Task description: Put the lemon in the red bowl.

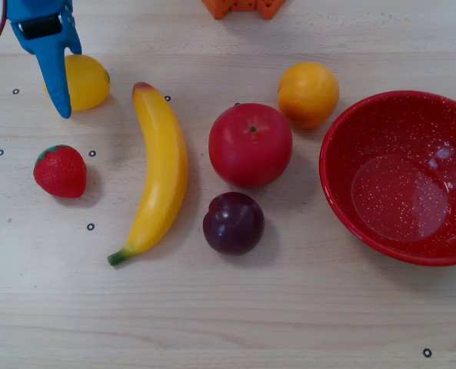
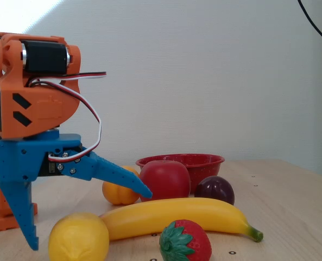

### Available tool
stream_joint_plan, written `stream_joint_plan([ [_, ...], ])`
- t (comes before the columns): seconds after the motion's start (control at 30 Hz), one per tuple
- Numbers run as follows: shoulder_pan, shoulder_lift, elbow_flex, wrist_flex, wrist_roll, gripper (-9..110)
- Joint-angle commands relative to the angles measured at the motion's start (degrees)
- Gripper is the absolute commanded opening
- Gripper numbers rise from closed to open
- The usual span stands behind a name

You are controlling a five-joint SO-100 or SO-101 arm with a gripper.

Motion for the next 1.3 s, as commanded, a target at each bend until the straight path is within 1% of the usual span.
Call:
stream_joint_plan([
  [0.0, 1.3, 1.8, -1.1, -1.6, 0.9, 64],
  [0.63, 4.9, 0.0, 2.3, -7.0, -1.7, 63],
  [0.9, 4.7, -0.7, 1.9, -8.2, -1.8, 63],
  [1.27, 4.2, -0.5, 1.1, -7.7, -6.2, 63],
])
